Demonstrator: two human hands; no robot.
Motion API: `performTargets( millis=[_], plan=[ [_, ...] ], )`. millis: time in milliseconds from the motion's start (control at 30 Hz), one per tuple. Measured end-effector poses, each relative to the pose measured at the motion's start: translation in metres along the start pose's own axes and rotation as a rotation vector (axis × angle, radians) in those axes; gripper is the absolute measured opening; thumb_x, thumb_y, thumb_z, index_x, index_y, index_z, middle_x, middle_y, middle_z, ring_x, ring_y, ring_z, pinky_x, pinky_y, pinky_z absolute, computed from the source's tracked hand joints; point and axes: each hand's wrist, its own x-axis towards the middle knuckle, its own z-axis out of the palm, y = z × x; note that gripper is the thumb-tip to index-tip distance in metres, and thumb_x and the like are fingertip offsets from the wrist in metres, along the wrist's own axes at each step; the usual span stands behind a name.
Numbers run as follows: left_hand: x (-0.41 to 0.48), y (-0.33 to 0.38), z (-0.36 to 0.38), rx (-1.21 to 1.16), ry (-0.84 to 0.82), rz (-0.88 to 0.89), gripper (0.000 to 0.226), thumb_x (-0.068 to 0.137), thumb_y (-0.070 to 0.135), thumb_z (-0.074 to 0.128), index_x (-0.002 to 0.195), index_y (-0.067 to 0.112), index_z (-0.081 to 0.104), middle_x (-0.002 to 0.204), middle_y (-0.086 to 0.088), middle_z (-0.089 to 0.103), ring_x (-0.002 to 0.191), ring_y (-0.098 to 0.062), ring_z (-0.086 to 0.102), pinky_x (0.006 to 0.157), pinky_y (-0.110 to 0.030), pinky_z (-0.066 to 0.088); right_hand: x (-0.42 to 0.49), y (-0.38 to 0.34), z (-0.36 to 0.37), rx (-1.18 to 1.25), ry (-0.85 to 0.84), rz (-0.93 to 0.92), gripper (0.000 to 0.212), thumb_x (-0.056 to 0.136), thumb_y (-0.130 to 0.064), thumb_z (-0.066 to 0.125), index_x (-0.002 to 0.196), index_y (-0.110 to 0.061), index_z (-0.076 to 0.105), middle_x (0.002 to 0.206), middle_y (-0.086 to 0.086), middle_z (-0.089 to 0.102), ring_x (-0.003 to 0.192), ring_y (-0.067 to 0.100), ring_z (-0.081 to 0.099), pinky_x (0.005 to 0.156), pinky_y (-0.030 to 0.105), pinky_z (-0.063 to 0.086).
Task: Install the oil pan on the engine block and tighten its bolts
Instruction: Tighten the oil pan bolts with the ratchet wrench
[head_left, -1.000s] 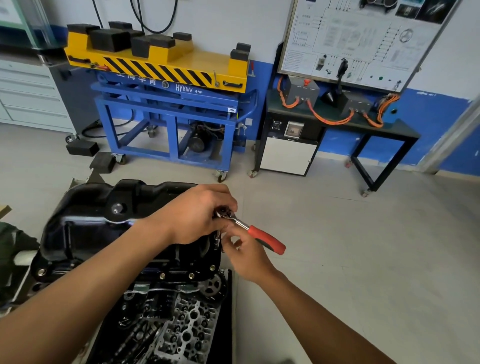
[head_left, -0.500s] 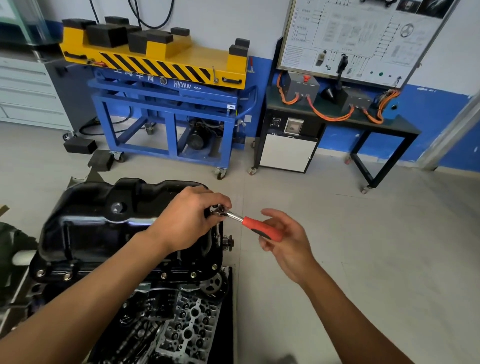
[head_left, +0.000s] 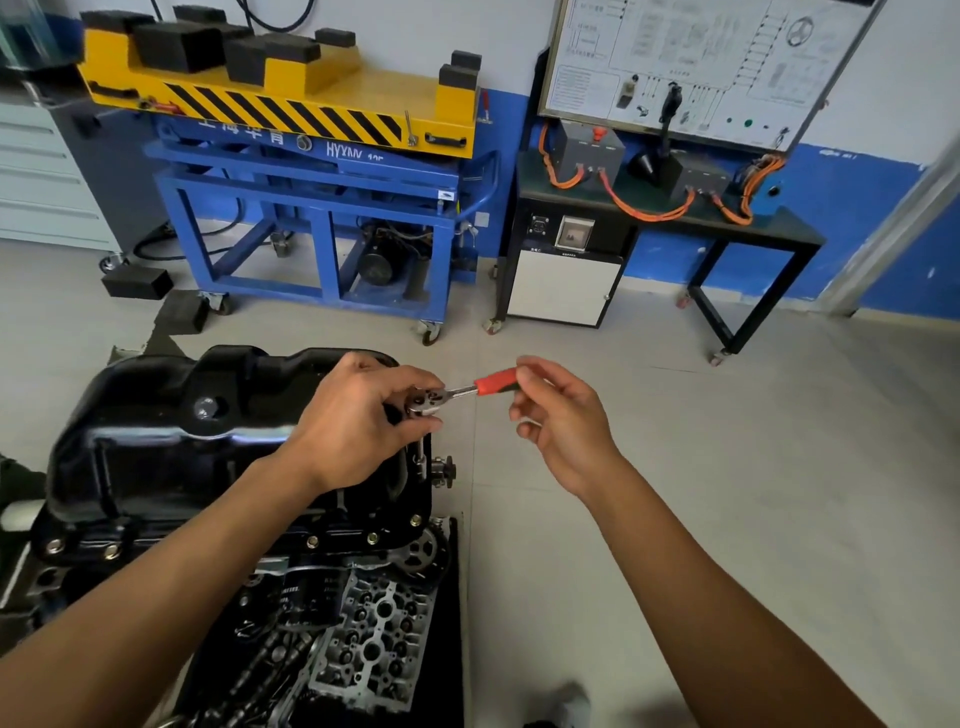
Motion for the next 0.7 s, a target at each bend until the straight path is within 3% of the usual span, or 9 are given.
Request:
performTargets(
  millis=[267,433,567,700],
  plan=[
    [-0.001,-0.003,0.000,0.052,-0.059,0.029,0.063,0.074,0.048,0.081,0.132,0.033,0.062,0.075,0.022,0.053,0.088,-0.014,0.045,0.075,-0.030,0.040,0.040,-0.014,0.037,-0.006,-0.033,0.140,0.014,0.096,-0.023,0.065,0.107,-0.018,0.071,0.066,-0.001,0.058,0.058,0.012,0.055,0.053,0.023,0.041],
    [-0.001,0.001,0.004,0.172,0.027,0.125,0.050,0.087,0.046,0.072,0.131,0.025,0.062,0.078,0.008,0.074,0.090,-0.023,0.059,0.084,-0.030,0.037,0.020,-0.006,0.018,0.046,0.051,0.098,0.009,0.098,-0.021,0.063,0.103,-0.016,0.068,0.070,0.002,0.057,0.059,0.015,0.053,0.055,0.026,0.038],
    [0.003,0.002,0.009,0.275,0.121,0.148,0.041,0.090,0.040,0.071,0.123,0.017,0.065,0.078,0.006,0.076,0.085,-0.024,0.070,0.093,-0.032,0.034,-0.020,-0.001,0.001,-0.018,0.122,0.028,0.005,0.094,-0.016,0.067,0.095,-0.013,0.063,0.067,0.002,0.059,0.060,0.017,0.052,0.055,0.028,0.038],
    [0.002,0.003,0.009,0.269,0.107,0.081,0.045,0.080,0.032,0.083,0.120,0.019,0.067,0.081,0.005,0.076,0.088,-0.023,0.070,0.095,-0.032,0.031,-0.067,0.007,0.005,-0.217,-0.039,-0.035,0.023,0.085,-0.011,0.076,0.079,-0.015,0.054,0.062,-0.002,0.062,0.053,0.013,0.055,0.050,0.021,0.041]
  ],
)
